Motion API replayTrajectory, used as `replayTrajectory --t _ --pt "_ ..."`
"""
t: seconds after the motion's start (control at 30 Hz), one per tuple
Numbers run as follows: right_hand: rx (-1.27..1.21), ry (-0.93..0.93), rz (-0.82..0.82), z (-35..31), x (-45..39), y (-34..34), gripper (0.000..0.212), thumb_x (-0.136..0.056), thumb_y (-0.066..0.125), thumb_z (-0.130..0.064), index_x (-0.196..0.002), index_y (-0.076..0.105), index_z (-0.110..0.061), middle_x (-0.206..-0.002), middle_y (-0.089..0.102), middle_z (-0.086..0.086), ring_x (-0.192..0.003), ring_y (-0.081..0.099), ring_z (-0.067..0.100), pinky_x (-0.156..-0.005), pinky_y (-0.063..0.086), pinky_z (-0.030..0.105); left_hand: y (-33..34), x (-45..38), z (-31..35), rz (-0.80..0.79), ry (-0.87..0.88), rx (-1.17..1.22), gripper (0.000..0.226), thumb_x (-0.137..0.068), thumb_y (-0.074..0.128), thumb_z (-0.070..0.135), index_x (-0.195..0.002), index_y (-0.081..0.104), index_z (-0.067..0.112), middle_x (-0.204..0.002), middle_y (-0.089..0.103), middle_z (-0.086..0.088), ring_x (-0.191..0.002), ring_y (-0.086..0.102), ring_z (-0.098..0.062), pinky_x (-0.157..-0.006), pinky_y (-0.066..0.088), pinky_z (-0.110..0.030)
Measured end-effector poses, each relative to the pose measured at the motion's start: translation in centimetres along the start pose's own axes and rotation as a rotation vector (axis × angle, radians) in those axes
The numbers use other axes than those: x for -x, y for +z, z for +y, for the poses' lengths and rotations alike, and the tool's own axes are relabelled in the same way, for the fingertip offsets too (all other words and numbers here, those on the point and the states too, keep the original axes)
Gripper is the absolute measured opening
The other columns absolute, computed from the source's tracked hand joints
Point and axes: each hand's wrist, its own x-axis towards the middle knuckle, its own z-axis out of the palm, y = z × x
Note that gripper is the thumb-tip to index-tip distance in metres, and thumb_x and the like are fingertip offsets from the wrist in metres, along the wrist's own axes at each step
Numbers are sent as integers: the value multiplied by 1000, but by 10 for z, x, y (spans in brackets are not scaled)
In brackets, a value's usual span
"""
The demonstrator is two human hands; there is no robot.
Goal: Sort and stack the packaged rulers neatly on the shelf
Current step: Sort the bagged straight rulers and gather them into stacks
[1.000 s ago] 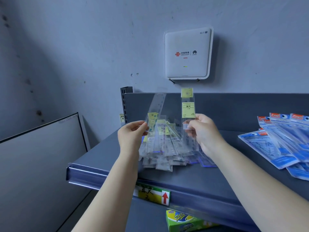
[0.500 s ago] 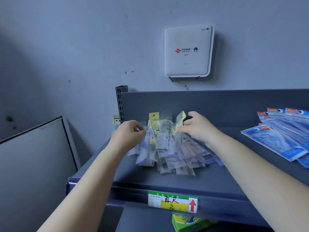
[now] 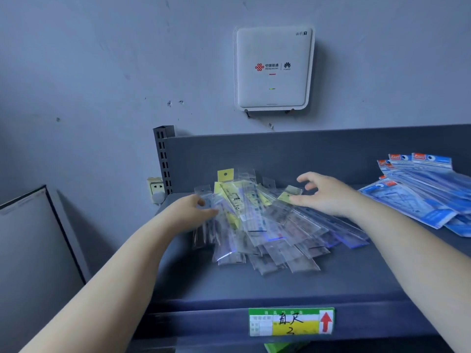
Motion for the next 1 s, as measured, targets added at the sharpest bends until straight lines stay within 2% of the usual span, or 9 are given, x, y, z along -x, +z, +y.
replayTrajectory --t 0.1,0.23,0.33,0.43,0.6,0.8,0.93,0.97,1.0 --pt "107 29 -215 7 3 0 67 -81 59 -57 -138 40 -28 -138 47 -1 -123 47 15 -96 37 27 6 1 7 -77 52 78 52 -92 52 42 -136 44 16 -137 49 -1 -116 48 -16 -89 31 -22" --pt "-9 36 -279 11 -2 -1 72 -78 62 -59 -139 39 -29 -139 46 -1 -127 45 16 -102 37 29 12 -1 14 -96 46 153 50 -91 53 44 -134 47 19 -137 51 -1 -121 48 -16 -102 34 -26" --pt "-152 22 -323 5 -7 3 52 -77 68 -52 -122 53 -30 -110 54 -12 -113 50 14 -94 41 30 14 -1 17 -104 51 117 53 -92 51 44 -138 43 18 -142 46 1 -129 43 -16 -103 30 -25" --pt "-205 -28 -359 -2 -10 9 31 -76 72 -44 -97 59 -25 -85 47 -17 -104 48 13 -93 38 30 13 1 15 -104 23 121 55 -92 50 46 -139 42 19 -143 44 1 -130 42 -16 -104 29 -25" --pt "-217 -60 -353 -27 -7 25 37 -78 72 -39 -107 61 -19 -103 54 -10 -112 50 14 -93 40 31 4 2 7 -82 -54 84 47 -90 51 47 -128 51 19 -128 54 1 -113 51 -18 -94 36 -28" --pt "-246 -51 -344 -63 -4 48 37 -86 62 -38 -117 58 -17 -109 51 -11 -88 51 16 -68 38 26 -15 2 -12 -36 -109 34 38 -94 45 45 -111 52 11 -102 54 -3 -92 47 -20 -77 33 -29" --pt "-304 91 -272 -71 -10 53 33 -87 57 -46 -79 53 -14 -72 56 3 -63 48 16 -51 30 23 -14 0 -20 0 -84 96 33 -94 48 43 -107 50 13 -98 54 -4 -87 48 -19 -73 35 -29" --pt "-336 131 -245 -72 -12 53 36 -85 58 -52 -81 51 -16 -71 53 2 -64 47 14 -50 29 23 -12 -1 -21 9 -77 114 31 -93 49 42 -105 48 14 -99 55 -5 -87 49 -19 -75 36 -29" --pt "-351 159 -224 -74 -14 53 44 -82 59 -56 -96 53 -15 -79 54 3 -72 50 15 -53 31 23 -11 -2 -21 19 -70 128 31 -92 51 42 -106 47 14 -103 56 -6 -88 50 -20 -78 36 -30"
